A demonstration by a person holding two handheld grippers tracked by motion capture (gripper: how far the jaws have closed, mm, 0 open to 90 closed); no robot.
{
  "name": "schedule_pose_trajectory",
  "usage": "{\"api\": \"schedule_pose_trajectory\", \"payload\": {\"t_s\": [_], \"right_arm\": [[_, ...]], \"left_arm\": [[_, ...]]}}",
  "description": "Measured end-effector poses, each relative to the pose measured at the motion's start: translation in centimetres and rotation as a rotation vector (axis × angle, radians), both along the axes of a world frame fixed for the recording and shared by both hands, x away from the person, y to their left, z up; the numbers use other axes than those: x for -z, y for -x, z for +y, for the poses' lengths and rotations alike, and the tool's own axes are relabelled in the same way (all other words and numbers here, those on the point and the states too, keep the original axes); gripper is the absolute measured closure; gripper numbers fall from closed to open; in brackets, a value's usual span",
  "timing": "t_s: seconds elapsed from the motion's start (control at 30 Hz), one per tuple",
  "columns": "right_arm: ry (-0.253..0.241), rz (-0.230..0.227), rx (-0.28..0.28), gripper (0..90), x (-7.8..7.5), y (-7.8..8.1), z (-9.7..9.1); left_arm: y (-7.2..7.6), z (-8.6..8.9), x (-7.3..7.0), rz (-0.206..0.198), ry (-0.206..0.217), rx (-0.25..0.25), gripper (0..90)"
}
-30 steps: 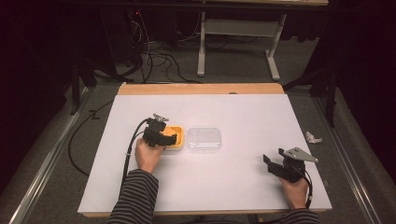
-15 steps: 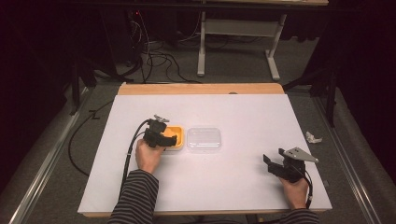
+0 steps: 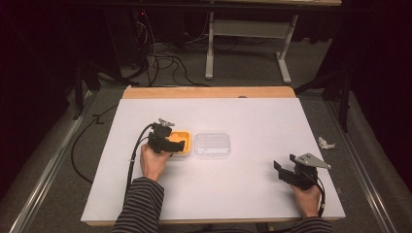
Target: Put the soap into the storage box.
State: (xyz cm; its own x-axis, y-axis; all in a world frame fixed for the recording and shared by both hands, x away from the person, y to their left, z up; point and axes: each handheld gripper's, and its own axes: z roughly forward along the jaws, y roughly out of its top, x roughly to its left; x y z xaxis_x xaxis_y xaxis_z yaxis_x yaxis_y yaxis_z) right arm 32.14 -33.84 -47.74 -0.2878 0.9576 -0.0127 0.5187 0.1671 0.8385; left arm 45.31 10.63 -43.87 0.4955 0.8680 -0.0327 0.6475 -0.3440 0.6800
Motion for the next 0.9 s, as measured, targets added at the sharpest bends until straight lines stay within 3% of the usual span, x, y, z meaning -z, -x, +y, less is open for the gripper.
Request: {"api": "schedule_pose_trajectory", "payload": {"t_s": [0.3, 0.57, 0.67, 0.9], "right_arm": [[0.006, 0.000, -0.004, 29.2, 0.0, 0.0, 0.0], [0.010, -0.001, -0.006, 29.3, 0.0, 0.0, 0.0], [0.009, 0.001, -0.005, 29.3, 0.0, 0.0, 0.0], [0.009, 0.001, -0.004, 29.3, 0.0, 0.0, 0.1]], "left_arm": [[1.4, 0.5, -2.0, -0.085, 0.057, 0.010, 15.3], [2.6, 1.1, -3.2, -0.119, 0.102, 0.023, 15.2], [3.1, 1.4, -3.5, -0.131, 0.138, 0.024, 15.8], [4.1, 2.1, -3.8, -0.155, 0.150, 0.022, 16.6]]}}
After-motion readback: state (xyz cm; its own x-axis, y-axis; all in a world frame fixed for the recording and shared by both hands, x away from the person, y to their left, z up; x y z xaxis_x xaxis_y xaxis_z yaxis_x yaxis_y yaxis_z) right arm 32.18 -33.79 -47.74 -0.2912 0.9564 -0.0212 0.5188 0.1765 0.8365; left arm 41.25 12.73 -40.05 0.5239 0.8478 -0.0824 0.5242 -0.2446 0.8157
